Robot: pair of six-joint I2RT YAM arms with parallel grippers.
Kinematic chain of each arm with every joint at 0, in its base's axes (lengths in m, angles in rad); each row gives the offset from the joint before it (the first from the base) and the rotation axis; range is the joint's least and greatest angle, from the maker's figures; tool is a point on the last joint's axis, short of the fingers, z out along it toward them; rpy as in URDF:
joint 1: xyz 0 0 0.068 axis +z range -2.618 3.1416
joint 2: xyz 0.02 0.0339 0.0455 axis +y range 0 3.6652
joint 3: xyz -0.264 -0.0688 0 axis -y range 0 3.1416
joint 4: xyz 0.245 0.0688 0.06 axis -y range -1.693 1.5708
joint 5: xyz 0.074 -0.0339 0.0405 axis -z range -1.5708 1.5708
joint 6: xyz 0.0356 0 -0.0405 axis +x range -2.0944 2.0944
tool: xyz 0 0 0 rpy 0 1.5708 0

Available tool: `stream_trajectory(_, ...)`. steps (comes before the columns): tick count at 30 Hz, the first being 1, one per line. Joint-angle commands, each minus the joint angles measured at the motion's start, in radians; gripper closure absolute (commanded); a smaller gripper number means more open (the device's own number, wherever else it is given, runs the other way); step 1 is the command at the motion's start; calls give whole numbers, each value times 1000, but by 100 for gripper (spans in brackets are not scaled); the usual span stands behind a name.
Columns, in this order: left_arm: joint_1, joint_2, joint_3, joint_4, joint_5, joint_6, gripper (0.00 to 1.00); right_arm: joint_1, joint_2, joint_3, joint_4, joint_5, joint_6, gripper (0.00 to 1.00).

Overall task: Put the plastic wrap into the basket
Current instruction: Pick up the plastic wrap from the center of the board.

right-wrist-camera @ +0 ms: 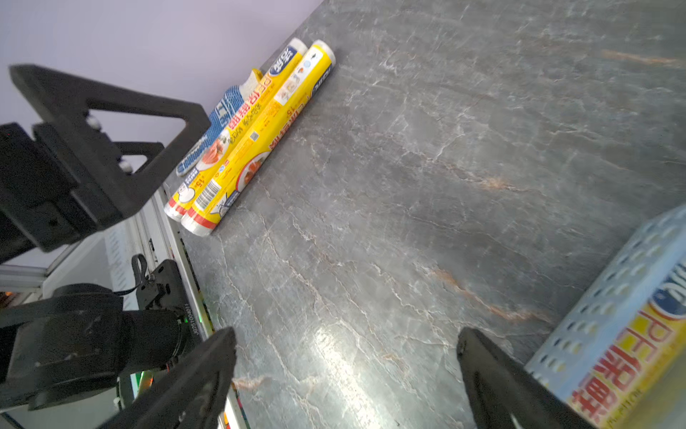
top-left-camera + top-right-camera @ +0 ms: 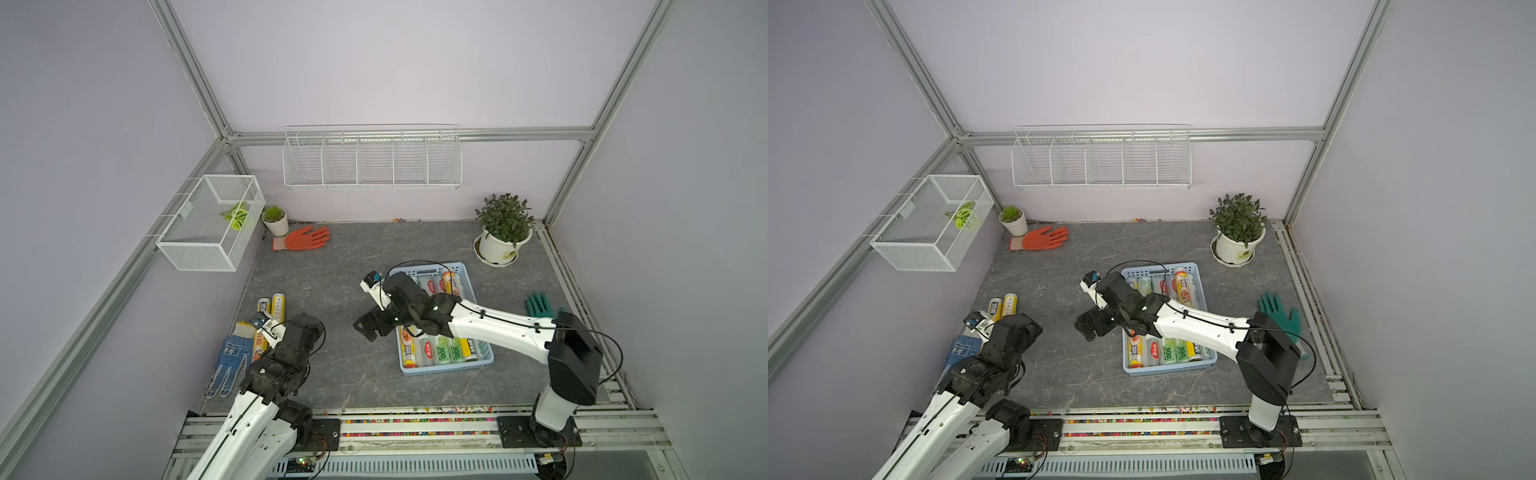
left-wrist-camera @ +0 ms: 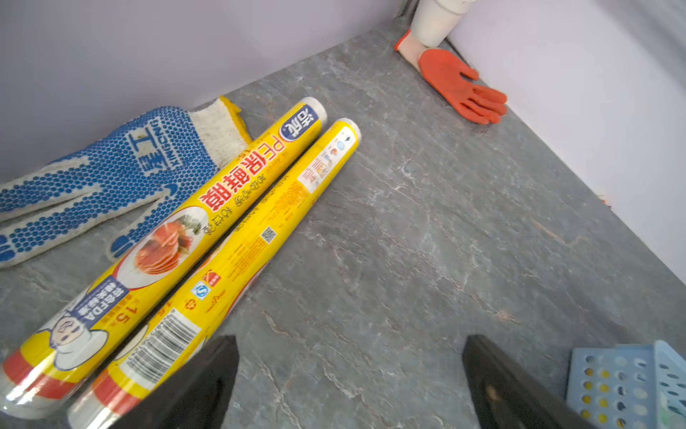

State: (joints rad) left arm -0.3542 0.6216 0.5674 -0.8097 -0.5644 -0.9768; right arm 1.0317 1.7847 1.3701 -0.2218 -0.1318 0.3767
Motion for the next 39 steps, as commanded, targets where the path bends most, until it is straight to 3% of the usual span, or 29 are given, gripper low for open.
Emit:
stream_trajectory(1, 139, 74, 0, 45, 158, 83, 0, 28, 57, 60, -54, -15, -5, 2)
stream_trajectory(7, 434, 308, 28, 182, 350, 188, 0, 37, 139, 113, -12, -40, 55, 2)
stream_trajectory(10, 515, 405, 56, 238, 361, 200, 0, 39, 169, 146, -14, -54, 70, 2)
stream_trajectory(16, 519, 606, 167, 222, 251, 234, 0, 39, 189, 168, -38, -72, 94, 2)
stream_trajectory(29, 519, 777, 216, 223, 380, 279, 0, 39, 172, 139, -57, -43, 108, 2)
stream_trajectory(39, 512, 822, 204, 232, 557, 300, 10, 38, 167, 126, -57, -19, 109, 2)
